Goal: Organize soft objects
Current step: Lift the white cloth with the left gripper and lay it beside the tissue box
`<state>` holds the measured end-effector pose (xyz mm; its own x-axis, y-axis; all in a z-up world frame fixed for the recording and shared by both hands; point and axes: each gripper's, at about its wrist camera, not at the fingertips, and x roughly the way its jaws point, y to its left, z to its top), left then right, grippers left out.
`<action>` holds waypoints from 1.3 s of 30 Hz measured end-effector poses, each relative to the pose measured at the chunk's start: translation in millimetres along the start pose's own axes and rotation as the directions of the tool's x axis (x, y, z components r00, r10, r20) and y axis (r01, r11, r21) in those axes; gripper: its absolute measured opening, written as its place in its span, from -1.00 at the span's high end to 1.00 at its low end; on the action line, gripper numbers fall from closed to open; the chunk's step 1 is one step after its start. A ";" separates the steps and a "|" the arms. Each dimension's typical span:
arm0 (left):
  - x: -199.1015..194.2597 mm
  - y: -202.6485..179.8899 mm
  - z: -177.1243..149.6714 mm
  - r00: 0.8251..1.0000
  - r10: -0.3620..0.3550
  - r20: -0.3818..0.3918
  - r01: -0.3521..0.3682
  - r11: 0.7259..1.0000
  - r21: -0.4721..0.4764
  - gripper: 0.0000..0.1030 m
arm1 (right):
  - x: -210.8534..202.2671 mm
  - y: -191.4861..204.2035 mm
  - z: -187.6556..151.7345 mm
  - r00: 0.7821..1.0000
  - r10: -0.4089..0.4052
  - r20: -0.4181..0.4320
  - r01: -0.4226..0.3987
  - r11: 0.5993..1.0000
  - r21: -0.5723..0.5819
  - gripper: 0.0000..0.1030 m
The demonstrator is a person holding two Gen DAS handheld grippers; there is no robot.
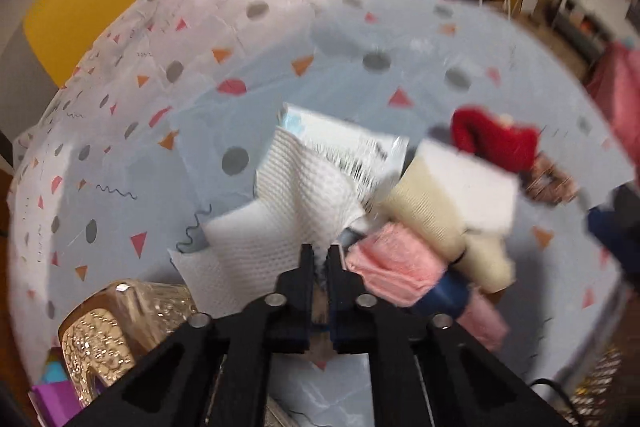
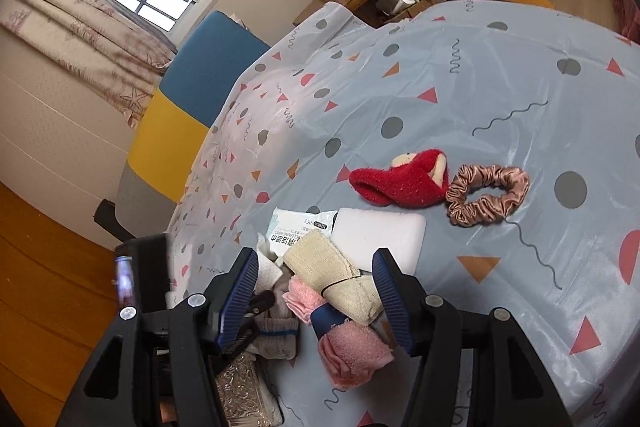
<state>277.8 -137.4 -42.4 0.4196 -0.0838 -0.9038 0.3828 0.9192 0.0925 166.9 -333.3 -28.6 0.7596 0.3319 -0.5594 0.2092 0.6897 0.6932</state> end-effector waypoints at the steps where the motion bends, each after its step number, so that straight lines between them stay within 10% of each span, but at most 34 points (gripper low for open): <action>1: -7.5 4.0 -0.2 0.999 -0.027 0.025 0.028 0.999 -0.021 0.93 | 0.0 -0.1 -0.1 1.000 -0.004 0.001 0.004 1.000 -0.002 -0.17; 7: -69.4 31.7 -5.7 0.956 -0.214 0.202 0.244 0.960 -0.138 0.93 | 2.9 -2.6 -0.1 1.000 -0.028 -0.009 0.029 1.000 0.004 -0.17; 23: -183.6 49.5 -80.9 0.834 -0.358 0.421 0.422 0.904 -0.066 0.93 | 13.0 -8.8 -3.4 0.995 -0.081 -0.049 0.082 0.997 0.011 -0.17; 27: -190.8 49.7 -108.3 0.828 -0.382 0.410 0.434 0.900 -0.039 0.93 | 15.1 -11.3 -4.3 0.994 -0.091 -0.063 0.092 0.996 0.020 -0.17; 39: -126.4 47.6 -226.6 0.918 -0.365 0.153 0.376 0.926 -0.042 0.93 | 19.4 -7.0 -7.7 0.988 -0.131 -0.082 0.130 0.991 -0.019 -0.17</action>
<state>56.6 4.1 -18.4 0.3712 -0.4717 -0.7998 0.4771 0.8359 -0.2715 175.4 -326.7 -47.7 0.6724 0.2905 -0.6808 0.2946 0.7388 0.6062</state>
